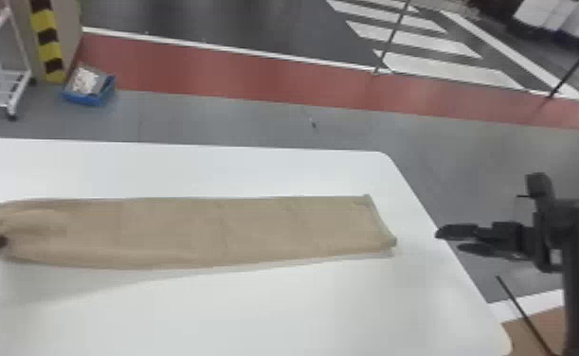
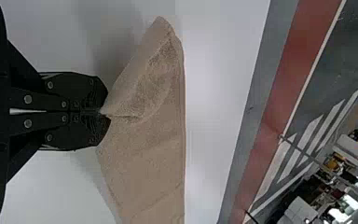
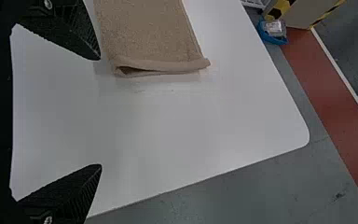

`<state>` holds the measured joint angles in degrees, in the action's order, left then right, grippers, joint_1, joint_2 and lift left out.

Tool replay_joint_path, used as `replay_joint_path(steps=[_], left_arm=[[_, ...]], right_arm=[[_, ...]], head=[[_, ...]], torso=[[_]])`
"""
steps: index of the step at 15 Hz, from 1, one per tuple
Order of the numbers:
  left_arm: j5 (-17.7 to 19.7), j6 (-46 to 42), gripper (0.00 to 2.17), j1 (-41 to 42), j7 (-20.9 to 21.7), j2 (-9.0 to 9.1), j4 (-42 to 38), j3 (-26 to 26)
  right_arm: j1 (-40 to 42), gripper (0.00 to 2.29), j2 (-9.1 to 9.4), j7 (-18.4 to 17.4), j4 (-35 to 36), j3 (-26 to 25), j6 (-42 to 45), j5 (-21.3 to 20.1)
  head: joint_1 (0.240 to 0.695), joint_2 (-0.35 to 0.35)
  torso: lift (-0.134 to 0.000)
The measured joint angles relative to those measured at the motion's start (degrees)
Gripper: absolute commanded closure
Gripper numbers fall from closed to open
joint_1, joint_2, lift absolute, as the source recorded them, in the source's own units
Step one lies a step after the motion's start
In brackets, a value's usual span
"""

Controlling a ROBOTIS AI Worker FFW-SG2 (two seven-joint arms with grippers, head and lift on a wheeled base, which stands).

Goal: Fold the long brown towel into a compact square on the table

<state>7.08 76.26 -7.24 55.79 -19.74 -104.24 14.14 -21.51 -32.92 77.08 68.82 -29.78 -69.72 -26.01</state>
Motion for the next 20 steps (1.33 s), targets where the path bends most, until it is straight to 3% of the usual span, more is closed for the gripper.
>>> replay_joint_path(steps=[4,5,7,8,10,12,14,20], left_arm=[[1.2,-2.4,1.47,4.5,4.2,-3.69,-1.5,6.0],[0.9,-3.3,1.35,5.2,4.9,-4.56,-1.6,6.4],[-2.2,-7.1,0.14,6.2,5.5,-5.41,-1.5,5.3],[-4.8,-10.4,0.02,6.7,5.6,-5.53,-1.3,4.4],[-9.1,-16.6,0.02,7.3,4.8,-5.59,-0.4,3.3],[-12.1,-22.2,0.28,7.5,3.7,-5.89,1.3,3.1],[-15.2,-28.7,0.37,7.5,4.5,-6.52,3.8,2.4],[-19.0,-35.3,0.45,7.4,3.8,-7.21,7.2,1.1]], right_arm=[[-0.4,0.06,0.29,-0.1,0.1,0.3,0.1,0.3],[-0.5,0.06,0.47,-0.1,0.1,0.5,0.1,0.3],[-0.6,0.06,1.00,-0.1,0.1,0.9,0.1,0.3],[-0.6,0.06,1.17,-0.1,0.1,1.0,0.1,0.3],[-0.6,0.06,1.27,0.0,0.1,1.0,0.1,0.3],[-0.4,0.06,1.24,0.2,0.1,0.7,0.1,0.3],[-0.2,0.06,1.13,0.3,0.1,0.6,0.0,0.3],[-0.2,0.06,1.15,0.7,1.8,0.8,-2.6,0.3]], head=[[0.695,-0.297],[0.695,-0.285],[0.695,-0.260],[0.695,-0.251],[0.695,-0.237],[0.695,-0.209],[0.695,-0.197],[0.695,-0.176]], torso=[[-0.124],[-0.124],[-0.124],[-0.124],[-0.124],[-0.124],[-0.124],[-0.124]])
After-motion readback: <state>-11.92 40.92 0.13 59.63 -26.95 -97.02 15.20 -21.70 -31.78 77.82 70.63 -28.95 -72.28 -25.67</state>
